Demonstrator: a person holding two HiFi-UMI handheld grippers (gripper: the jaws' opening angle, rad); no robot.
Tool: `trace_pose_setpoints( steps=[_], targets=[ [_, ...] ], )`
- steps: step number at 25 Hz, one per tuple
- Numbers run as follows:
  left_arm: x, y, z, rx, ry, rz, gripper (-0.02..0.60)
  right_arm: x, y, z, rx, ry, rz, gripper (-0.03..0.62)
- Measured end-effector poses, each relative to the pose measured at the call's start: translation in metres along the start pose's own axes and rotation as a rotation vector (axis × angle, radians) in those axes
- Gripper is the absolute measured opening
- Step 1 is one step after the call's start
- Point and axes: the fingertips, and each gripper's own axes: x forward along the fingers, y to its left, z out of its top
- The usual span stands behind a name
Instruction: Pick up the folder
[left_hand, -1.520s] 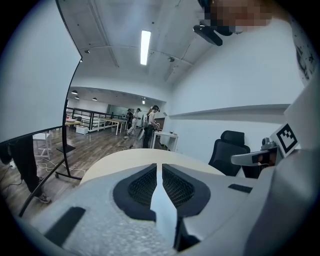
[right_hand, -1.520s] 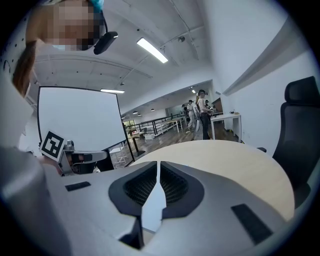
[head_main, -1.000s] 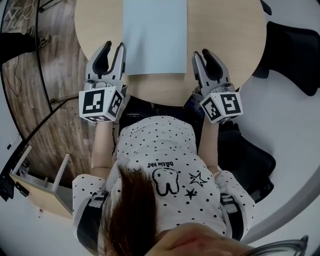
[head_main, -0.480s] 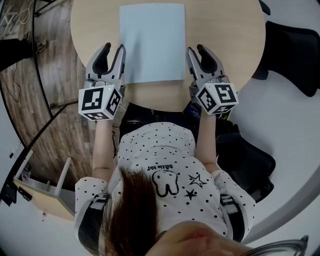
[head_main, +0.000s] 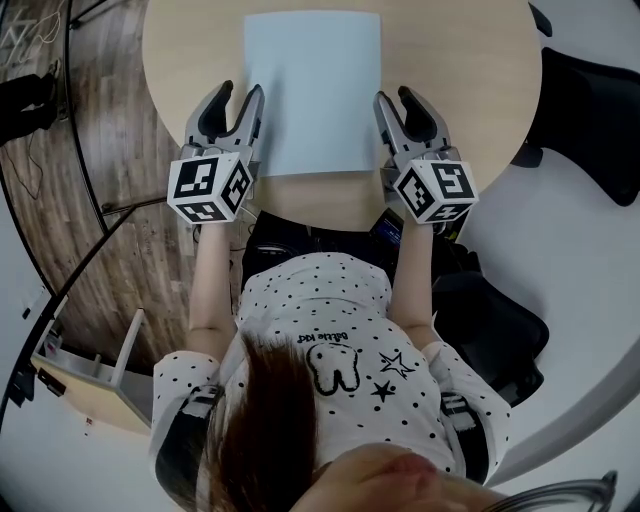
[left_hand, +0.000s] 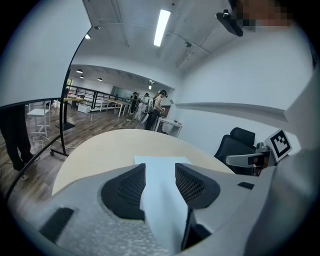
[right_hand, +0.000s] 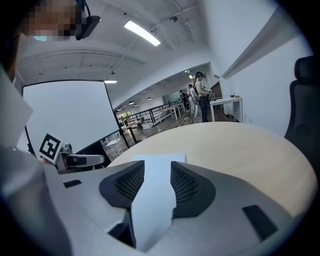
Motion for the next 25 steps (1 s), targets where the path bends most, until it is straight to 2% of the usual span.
trace_pose_setpoints(
  steps=[7, 14, 25],
  targets=[
    [0.021, 0.008, -0.014, -0.036, 0.037, 0.002, 0.209, 0.019, -0.014, -0.015, 0.024, 0.050, -0.010, 0.190],
    [0.036, 0.014, -0.032, -0.090, 0.108, -0.010, 0.242, 0.034, -0.025, -0.030, 0.046, 0.101, -0.012, 0.209],
    [0.049, 0.024, -0.065, -0.171, 0.199, -0.005, 0.250, 0.055, -0.029, -0.054, 0.078, 0.167, -0.003, 0.232]
  ],
)
